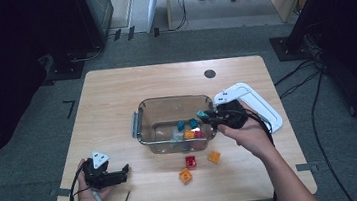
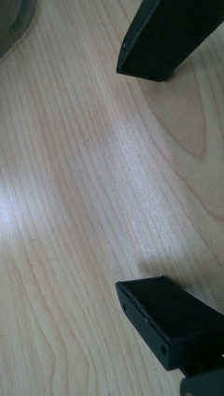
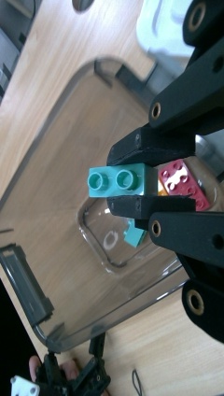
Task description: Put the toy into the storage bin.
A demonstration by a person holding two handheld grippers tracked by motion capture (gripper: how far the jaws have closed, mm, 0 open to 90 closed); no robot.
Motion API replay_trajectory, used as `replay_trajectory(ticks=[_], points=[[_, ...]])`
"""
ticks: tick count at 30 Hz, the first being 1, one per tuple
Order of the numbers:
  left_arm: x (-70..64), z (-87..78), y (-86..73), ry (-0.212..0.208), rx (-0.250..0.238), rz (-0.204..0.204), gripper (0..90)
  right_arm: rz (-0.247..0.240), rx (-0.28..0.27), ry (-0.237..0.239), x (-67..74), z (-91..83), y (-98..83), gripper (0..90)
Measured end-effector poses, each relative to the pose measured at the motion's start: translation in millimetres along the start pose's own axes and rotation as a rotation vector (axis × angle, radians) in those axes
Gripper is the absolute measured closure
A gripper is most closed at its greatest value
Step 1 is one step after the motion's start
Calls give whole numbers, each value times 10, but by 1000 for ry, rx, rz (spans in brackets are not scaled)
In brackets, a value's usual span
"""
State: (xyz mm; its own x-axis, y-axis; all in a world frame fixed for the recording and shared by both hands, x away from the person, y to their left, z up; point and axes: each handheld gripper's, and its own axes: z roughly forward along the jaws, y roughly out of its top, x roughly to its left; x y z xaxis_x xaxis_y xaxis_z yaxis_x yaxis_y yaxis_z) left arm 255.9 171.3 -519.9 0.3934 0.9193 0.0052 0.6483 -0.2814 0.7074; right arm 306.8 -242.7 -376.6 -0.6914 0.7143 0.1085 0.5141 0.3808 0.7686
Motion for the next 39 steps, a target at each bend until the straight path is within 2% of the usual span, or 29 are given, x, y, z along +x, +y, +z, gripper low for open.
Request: replay_trajectory(ticks=[4,10,12,13,14,16,19,23,30,39], points=[[0,1,0,0,0,-1,0,2,4,35,33,50,17,540],[1,0,2,0,1,0,0,4,-42,20,84,-56,1,154],[1,1,2,0,1,-1,0,5,-55,20,88,-119,-16,84],[1,1,2,0,1,-1,0,6,-57,23,82,-144,-26,20],[0,1,2,0,1,-1,0,6,-54,20,73,-167,-38,0],[1,2,3,0,1,-2,0,4,-62,1,53,-216,-80,0],[0,2,4,1,2,-2,0,-7,-62,-56,21,-279,-154,0],[-1,5,5,0,0,-4,0,29,-79,-70,-60,-365,-275,0],[0,4,5,0,1,-3,0,73,-74,-105,-187,-456,-551,0],[1,4,5,0,2,-2,0,131,-58,-143,-293,-461,-1044,0]])
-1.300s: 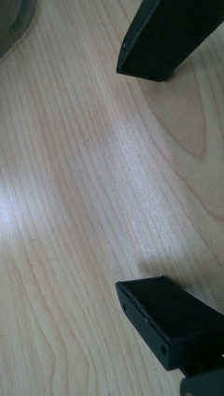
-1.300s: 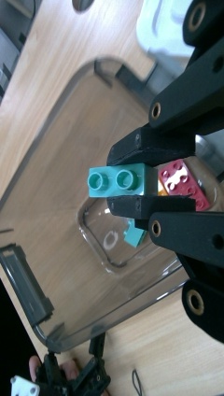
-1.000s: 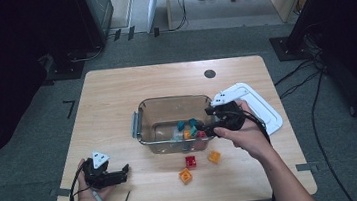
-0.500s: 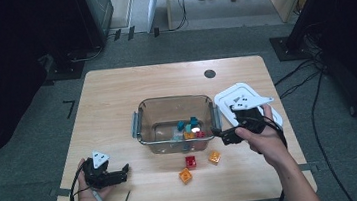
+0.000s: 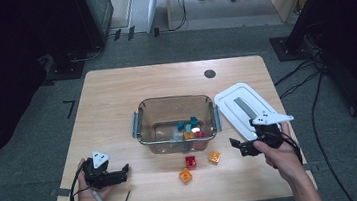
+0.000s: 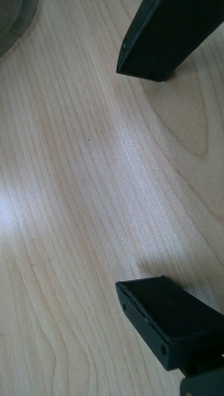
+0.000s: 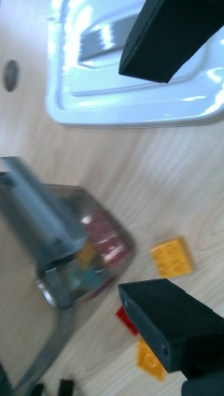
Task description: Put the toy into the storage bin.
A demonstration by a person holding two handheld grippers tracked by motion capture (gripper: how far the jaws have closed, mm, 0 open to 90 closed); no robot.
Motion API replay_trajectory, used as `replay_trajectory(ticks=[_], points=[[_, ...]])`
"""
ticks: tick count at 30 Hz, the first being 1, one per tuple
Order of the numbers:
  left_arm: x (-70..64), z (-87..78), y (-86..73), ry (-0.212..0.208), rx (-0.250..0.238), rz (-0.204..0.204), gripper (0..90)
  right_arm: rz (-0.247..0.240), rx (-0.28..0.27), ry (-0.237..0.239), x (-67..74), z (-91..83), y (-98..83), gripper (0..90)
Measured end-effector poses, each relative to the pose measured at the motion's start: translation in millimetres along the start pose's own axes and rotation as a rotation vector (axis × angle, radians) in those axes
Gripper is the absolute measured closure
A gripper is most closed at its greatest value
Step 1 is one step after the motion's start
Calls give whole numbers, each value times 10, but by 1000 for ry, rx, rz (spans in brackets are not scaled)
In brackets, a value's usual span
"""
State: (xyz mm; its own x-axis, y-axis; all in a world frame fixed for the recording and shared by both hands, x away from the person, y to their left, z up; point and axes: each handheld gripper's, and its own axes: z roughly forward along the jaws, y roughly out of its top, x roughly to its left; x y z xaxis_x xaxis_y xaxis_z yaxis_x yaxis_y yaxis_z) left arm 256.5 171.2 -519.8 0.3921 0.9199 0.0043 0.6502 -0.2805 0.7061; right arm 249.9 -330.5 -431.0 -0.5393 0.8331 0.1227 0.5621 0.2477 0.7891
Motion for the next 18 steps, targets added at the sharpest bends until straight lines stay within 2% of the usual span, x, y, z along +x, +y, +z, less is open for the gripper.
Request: replay_trajectory(ticks=[7,18], points=[[0,0,0,0,0,0,0,18,8,-17,-36,64,-349,0],[0,0,0,0,0,1,0,-8,30,27,79,200,-518,0]])
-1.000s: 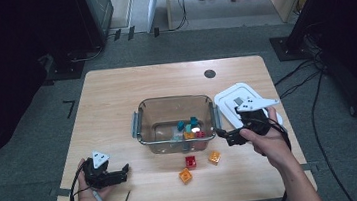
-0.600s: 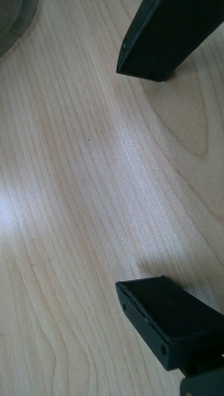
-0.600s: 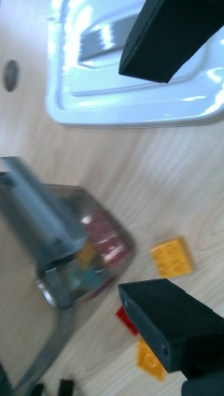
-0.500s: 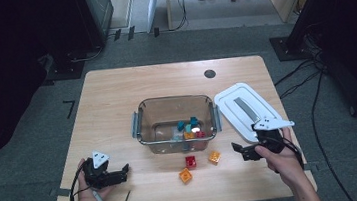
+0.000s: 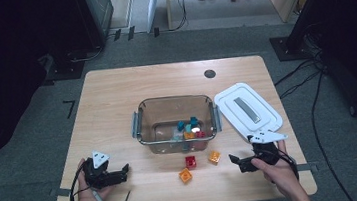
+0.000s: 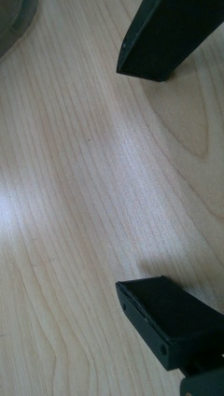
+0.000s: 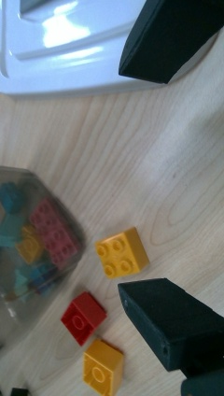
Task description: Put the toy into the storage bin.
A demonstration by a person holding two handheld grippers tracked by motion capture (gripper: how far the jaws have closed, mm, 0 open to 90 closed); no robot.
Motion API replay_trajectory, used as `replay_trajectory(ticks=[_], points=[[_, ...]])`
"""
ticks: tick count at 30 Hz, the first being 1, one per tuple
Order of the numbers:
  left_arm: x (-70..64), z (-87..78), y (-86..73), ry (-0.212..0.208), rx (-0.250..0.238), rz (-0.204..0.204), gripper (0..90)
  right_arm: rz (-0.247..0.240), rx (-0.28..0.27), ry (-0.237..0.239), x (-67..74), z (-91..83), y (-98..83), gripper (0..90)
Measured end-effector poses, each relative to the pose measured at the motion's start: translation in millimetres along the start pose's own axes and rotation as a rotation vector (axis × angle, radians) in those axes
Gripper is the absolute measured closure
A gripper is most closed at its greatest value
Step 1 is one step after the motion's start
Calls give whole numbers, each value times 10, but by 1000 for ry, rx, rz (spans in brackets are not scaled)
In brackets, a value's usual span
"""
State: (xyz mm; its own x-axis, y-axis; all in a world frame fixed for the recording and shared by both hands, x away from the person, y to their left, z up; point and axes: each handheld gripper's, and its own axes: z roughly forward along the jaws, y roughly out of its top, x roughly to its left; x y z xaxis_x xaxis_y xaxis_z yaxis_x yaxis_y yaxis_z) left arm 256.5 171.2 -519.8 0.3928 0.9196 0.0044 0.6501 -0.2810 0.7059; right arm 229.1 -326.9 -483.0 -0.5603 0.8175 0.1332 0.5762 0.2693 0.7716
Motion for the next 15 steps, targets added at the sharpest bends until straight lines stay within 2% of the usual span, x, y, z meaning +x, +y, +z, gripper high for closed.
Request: replay_trajectory(ticks=[8,11,15], points=[[0,1,1,-1,0,1,0,-29,27,11,141,214,-62,77],[1,1,1,-1,0,1,0,-46,27,31,225,291,-57,134],[1,2,1,-3,0,2,0,-67,40,35,309,387,-46,206]])
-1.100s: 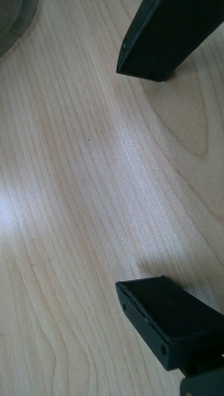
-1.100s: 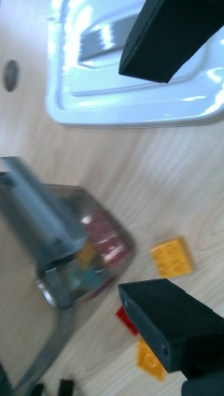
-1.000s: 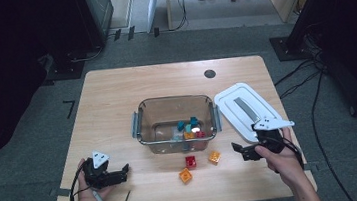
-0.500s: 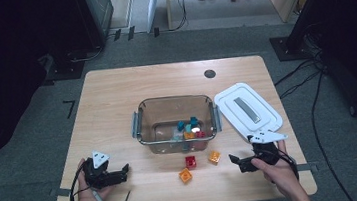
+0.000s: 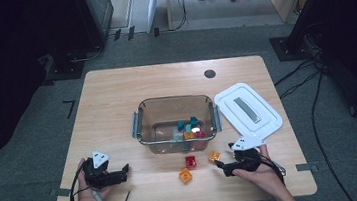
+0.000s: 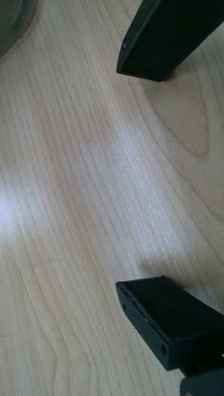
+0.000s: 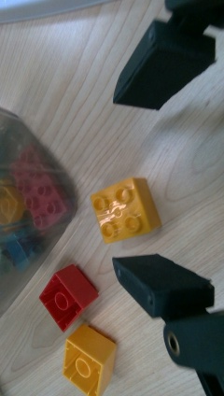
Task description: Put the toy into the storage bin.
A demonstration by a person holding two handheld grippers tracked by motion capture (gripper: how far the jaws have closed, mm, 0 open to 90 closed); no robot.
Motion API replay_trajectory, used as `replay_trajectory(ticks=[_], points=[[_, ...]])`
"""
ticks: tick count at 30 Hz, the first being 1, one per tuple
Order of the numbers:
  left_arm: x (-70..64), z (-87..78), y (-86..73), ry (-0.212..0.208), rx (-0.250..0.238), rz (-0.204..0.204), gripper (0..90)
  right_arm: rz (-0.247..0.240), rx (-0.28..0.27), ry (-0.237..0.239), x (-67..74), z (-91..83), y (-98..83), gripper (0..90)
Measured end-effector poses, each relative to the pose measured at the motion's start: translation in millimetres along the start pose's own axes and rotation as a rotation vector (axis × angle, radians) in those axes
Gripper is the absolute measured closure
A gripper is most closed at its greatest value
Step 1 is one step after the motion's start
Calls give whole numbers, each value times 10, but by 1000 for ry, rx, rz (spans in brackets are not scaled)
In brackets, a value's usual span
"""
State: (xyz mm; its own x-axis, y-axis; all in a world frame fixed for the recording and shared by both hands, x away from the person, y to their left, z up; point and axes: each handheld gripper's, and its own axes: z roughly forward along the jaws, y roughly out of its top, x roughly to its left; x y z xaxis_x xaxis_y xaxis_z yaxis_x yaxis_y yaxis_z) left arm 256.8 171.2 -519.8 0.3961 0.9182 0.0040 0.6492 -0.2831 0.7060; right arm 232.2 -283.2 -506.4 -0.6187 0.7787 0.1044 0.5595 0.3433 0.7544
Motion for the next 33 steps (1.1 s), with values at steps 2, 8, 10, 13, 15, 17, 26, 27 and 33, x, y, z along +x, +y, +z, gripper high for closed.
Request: replay_trajectory(ticks=[2,8,10,13,15,17,26,27,33], points=[[0,0,0,0,0,0,0,0,2,-12,26,35,1,258],[0,0,0,0,0,1,0,-38,16,-34,93,115,-22,389],[0,1,0,-2,0,2,0,-55,21,-41,112,132,-31,432],[-1,0,0,-1,0,2,0,-72,20,-58,133,152,-41,497],[-1,-1,-1,-1,0,2,0,-70,17,-65,139,156,-43,555],[-1,-1,-1,-1,0,2,0,-67,13,-64,133,155,-50,592],[-1,-1,-1,-2,0,3,0,-4,6,-23,-41,35,-66,600],[-1,-1,-1,-2,0,2,0,5,6,-28,-61,22,-66,600],[0,1,2,-3,0,4,0,45,-3,-63,-147,-83,-40,600]])
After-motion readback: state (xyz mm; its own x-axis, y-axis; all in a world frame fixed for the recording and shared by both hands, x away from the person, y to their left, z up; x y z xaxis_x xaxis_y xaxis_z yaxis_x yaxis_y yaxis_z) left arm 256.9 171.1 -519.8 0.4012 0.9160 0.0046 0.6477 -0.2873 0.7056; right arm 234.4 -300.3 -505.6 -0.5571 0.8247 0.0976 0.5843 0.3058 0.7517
